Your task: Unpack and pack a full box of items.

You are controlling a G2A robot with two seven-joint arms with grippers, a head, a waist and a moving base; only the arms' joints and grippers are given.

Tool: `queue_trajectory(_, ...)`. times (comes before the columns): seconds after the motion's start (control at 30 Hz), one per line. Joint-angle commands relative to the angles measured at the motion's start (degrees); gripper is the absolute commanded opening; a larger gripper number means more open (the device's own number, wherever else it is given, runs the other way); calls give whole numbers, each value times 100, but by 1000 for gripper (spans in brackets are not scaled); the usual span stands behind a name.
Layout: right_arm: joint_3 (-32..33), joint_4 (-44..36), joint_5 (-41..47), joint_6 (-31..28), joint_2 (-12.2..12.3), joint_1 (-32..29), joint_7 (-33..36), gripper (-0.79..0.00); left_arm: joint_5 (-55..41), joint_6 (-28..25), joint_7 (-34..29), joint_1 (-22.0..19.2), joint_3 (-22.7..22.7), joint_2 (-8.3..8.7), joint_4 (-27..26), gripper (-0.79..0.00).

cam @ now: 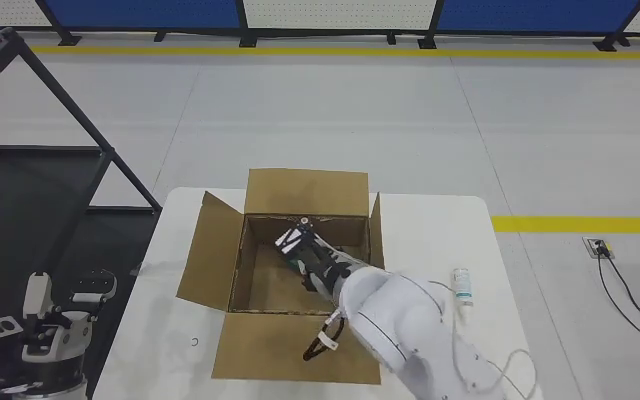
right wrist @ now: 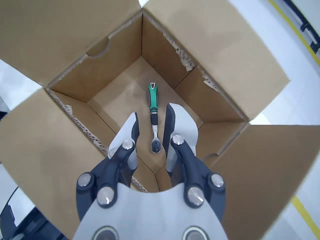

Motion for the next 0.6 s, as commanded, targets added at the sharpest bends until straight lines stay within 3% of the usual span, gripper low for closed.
queue_trajectory(0.0, 269, -675, -92, 62, 50, -342, -63, -511, 0, 0, 0, 0, 0, 0, 0, 0)
queue_trajectory(0.13, 902, -1746, -273, 167, 141, -905, -2, -483, 0, 0, 0, 0, 0, 0, 0, 0)
queue_trajectory(0.23, 1436, -2297, -280, 275, 186, -1221, 66, -419, 0, 0, 0, 0, 0, 0, 0, 0)
queue_trajectory(0.27, 1644, -2313, -258, 319, 197, -1281, 30, -400, 0, 0, 0, 0, 0, 0, 0, 0)
queue_trajectory(0.37, 2308, -2313, 50, 385, 226, -1430, -55, -142, 0, 0, 0, 0, 0, 0, 0, 0)
queue_trajectory(0.57, 3588, -2033, 491, 275, 314, -1906, 4, -95, 0, 0, 0, 0, 0, 0, 0, 0)
